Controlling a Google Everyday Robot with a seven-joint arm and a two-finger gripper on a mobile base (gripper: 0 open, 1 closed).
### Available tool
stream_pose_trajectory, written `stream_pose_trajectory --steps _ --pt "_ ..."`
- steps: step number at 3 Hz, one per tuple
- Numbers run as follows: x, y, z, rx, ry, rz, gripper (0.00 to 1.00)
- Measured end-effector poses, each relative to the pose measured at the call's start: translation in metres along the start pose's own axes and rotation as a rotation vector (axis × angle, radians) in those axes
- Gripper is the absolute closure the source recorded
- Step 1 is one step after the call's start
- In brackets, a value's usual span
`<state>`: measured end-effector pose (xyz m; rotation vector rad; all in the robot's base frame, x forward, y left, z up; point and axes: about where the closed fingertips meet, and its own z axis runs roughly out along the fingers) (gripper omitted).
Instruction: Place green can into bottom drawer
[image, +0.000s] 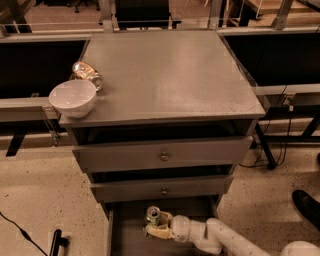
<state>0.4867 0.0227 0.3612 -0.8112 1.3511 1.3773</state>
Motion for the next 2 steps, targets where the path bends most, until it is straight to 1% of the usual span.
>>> stream_pose_trajectory --steps 1,2 --pt "0.0379 -0.0093 -0.0048 0.023 -0.033 0.037 1.0" --pt "0.038 -0.0092 -0.0048 0.026 -0.032 0.039 1.0"
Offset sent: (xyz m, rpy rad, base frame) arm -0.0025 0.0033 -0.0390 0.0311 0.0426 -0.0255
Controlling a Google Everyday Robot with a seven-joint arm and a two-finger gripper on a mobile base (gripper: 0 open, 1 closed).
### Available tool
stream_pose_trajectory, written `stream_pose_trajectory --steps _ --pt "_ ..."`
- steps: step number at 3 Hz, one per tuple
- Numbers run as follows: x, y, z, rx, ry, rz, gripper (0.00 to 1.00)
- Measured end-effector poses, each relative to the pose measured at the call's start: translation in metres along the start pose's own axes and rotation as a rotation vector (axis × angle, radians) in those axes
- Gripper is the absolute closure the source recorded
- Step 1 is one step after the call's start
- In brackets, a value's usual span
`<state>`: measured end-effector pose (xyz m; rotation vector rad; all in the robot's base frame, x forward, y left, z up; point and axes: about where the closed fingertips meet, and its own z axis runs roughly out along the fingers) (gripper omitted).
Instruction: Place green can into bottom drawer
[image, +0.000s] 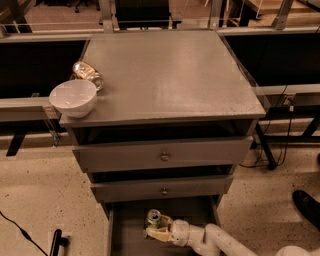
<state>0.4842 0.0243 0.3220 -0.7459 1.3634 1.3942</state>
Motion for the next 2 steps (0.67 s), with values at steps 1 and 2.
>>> stream_pose_trajectory --steps 1,2 --pt "0.025 -0.019 0.008 0.028 0.043 0.028 1.0" --pt "0.047 -0.04 0.016 0.028 0.132 -0.044 1.0"
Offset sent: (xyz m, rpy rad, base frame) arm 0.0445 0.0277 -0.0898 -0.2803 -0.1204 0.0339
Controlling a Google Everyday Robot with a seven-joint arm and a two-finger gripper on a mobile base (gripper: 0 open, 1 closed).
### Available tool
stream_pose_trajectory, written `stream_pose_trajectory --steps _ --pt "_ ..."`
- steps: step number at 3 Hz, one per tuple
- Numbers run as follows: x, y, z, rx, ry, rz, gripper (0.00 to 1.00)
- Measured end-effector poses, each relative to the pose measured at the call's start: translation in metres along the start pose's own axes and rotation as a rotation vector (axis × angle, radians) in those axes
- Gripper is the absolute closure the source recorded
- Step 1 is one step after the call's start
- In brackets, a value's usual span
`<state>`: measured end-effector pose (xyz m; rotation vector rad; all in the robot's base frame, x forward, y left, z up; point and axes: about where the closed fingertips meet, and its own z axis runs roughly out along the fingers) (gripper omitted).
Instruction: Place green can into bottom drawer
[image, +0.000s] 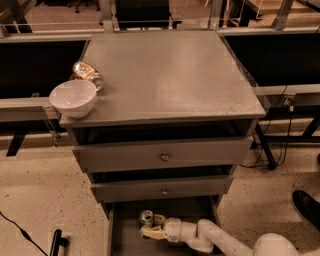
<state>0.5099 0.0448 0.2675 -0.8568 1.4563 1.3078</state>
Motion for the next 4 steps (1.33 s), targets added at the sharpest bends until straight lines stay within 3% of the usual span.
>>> stream_pose_trajectory --steps 2,3,4 --pt "0.001 -0.004 0.004 0.004 0.022 -0.019 1.0" --pt "0.03 -0.014 0.015 -0.063 0.13 -0.156 1.0" --pt "0.029 -0.027 0.024 -0.067 0.148 -0.195 0.83"
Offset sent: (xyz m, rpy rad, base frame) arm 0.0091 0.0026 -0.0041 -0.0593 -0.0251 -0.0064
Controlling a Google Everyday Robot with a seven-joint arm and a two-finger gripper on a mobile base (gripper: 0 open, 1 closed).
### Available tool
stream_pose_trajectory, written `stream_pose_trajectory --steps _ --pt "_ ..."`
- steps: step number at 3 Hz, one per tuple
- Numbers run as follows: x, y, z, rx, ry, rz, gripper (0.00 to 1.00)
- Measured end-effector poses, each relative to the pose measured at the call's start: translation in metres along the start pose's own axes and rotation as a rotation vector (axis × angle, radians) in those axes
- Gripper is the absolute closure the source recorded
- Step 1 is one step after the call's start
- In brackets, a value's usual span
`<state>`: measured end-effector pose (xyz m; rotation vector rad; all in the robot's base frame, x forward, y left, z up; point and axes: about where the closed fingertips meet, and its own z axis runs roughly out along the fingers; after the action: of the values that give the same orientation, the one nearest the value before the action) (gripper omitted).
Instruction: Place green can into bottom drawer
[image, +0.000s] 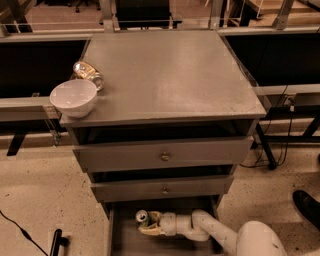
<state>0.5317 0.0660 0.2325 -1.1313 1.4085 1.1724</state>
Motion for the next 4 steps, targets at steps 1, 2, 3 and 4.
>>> stream_pose_trajectory --steps 1,2,3,4 --pt "0.0001 0.0017 -0.0001 -0.001 -0.002 0.003 0.59" --pt "0.0001 0.0017 -0.0001 -0.001 -0.002 0.003 0.35" --pt "0.0001 0.0017 -0.0001 -0.001 -0.002 0.003 0.13" --pt "0.0001 0.0018 0.0 -0.001 -0.002 0.003 0.0"
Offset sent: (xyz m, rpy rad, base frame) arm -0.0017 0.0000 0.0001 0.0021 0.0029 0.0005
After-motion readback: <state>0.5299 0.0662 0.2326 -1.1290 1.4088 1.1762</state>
